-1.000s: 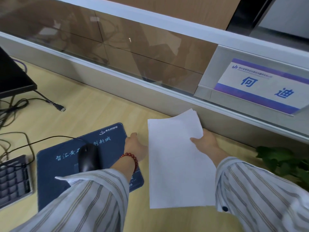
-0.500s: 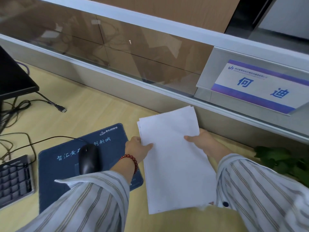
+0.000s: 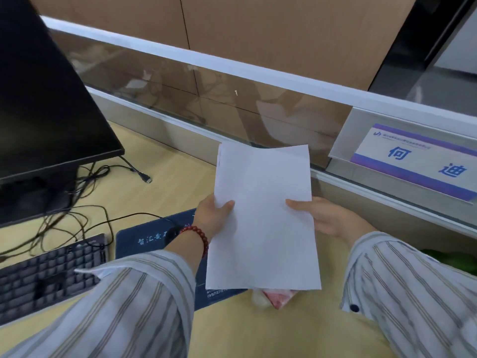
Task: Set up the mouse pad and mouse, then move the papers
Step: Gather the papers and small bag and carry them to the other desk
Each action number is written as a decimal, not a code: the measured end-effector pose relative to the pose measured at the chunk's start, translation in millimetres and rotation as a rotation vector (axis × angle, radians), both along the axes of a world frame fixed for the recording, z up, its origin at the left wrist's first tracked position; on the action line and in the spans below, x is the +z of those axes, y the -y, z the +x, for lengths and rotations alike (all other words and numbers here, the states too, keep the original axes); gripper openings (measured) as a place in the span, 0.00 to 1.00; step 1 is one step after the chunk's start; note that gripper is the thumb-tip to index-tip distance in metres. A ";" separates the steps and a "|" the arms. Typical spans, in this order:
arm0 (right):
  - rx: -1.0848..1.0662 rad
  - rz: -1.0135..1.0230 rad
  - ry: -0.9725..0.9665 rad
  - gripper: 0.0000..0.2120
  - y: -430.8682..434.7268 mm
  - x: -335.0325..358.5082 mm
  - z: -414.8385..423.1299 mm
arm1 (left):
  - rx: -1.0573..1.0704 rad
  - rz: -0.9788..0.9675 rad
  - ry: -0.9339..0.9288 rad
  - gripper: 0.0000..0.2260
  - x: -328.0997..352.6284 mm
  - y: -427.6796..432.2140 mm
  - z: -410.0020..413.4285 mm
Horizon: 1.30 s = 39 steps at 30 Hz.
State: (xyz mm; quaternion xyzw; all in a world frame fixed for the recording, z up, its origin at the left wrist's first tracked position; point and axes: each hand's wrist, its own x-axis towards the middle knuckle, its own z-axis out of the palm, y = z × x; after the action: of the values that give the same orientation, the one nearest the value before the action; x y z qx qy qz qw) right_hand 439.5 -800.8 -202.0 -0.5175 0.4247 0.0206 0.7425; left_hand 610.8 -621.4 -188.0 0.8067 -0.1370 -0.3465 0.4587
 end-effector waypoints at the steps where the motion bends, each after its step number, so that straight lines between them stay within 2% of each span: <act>1: 0.085 0.002 -0.014 0.20 -5.2 7.1 5.1 | 0.023 -0.001 0.008 0.13 8.8 -5.9 5.1; 4: 0.183 -0.029 -0.031 0.22 -21.1 28.2 21.2 | 0.076 -0.013 0.029 0.14 29.4 -27.5 17.1; 8: 0.193 -0.140 0.008 0.11 -47.6 57.2 48.3 | 0.139 -0.026 0.050 0.15 48.4 -59.2 27.2; 13: 0.185 -0.268 0.013 0.16 -77.3 64.9 71.2 | 0.188 -0.092 0.051 0.16 52.2 -90.1 39.9; 15: 0.170 -0.297 -0.030 0.17 -83.6 58.9 73.0 | 0.203 -0.119 -0.034 0.17 45.1 -99.1 38.8; 18: 0.100 -0.344 -0.098 0.16 -84.8 48.9 70.6 | 0.158 -0.150 -0.256 0.19 37.8 -109.7 34.4; 19: 0.046 -0.353 -0.104 0.18 -82.6 45.5 68.6 | 0.102 -0.132 -0.352 0.22 36.7 -113.3 33.1; 21: -0.097 -0.346 -0.079 0.20 -77.4 42.5 63.1 | -0.057 -0.036 -0.501 0.37 33.9 -120.4 29.7; 23: -0.238 -0.322 -0.035 0.19 -67.4 42.0 57.5 | -0.217 0.042 -0.571 0.45 29.0 -123.8 25.9; 26: -0.395 -0.296 0.016 0.21 -49.6 44.1 50.4 | -0.506 0.187 -0.564 0.41 25.1 -121.6 9.4; 29: -0.440 -0.284 0.043 0.23 -36.8 41.6 43.8 | -0.890 0.504 -0.296 0.32 8.1 -110.6 -15.5; 31: -0.429 -0.279 0.051 0.23 -35.0 39.5 39.8 | -1.004 0.568 -0.175 0.29 -7.4 -96.4 -32.0; 34: -0.419 -0.248 0.072 0.22 -35.3 33.9 33.2 | -0.823 0.394 -0.191 0.22 -15.1 -70.5 -44.6; 37: -0.390 -0.241 0.083 0.20 -35.0 29.0 28.6 | -0.507 0.230 -0.320 0.15 -14.6 -55.7 -31.5; 39: -0.366 -0.249 0.074 0.19 -34.5 28.3 26.1 | -0.225 0.023 -0.484 0.09 -5.6 -56.5 -21.4</act>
State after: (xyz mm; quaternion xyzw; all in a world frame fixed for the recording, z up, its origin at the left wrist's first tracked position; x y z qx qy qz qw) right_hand 465.6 -766.3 -173.7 -0.5198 0.4834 -0.1861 0.6793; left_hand 589.3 -564.9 -193.5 0.6853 -0.1079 -0.5796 0.4275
